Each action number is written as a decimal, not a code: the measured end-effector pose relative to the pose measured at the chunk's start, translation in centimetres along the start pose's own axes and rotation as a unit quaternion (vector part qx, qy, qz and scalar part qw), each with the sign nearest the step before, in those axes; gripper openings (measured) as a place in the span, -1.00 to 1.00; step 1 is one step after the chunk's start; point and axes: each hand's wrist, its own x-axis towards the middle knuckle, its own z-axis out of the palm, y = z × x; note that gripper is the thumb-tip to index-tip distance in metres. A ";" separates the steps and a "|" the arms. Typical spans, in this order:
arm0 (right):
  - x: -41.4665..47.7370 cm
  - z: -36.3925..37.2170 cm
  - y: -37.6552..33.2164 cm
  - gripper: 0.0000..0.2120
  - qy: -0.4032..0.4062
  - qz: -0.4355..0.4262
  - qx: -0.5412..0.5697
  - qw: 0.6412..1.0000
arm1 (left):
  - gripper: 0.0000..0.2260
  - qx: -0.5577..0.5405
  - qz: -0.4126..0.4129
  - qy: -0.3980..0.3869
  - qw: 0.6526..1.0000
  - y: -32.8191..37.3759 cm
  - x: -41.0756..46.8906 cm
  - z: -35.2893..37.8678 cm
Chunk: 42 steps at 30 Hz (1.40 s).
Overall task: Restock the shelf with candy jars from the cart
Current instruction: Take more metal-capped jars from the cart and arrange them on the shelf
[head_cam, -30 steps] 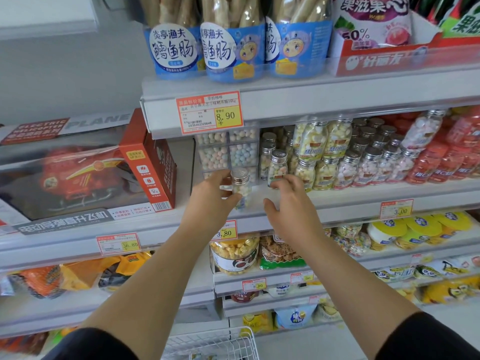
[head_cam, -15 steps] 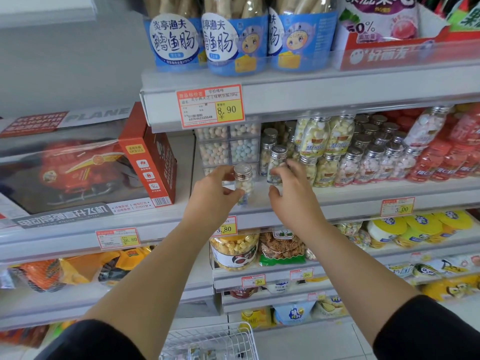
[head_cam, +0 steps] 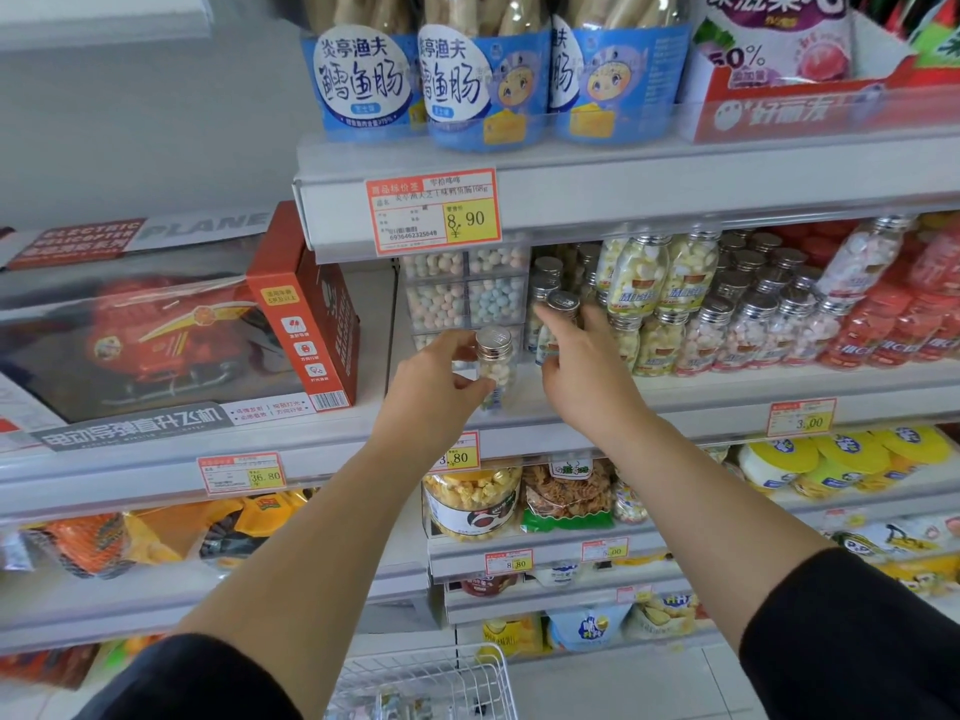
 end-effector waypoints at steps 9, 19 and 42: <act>-0.1 -0.2 0.1 -0.43 0.001 -0.028 0.026 0.999 | -0.64 0.002 0.000 -0.002 1.000 0.0 0.3 0.2; -5.2 -0.8 2.1 -0.68 0.006 -0.063 0.101 0.993 | -0.59 -0.005 0.015 -0.032 0.999 1.2 1.0 1.9; -6.1 -1.9 3.0 -0.61 0.018 -0.032 0.071 0.997 | -0.60 0.053 -0.004 -0.006 0.999 3.0 2.7 6.1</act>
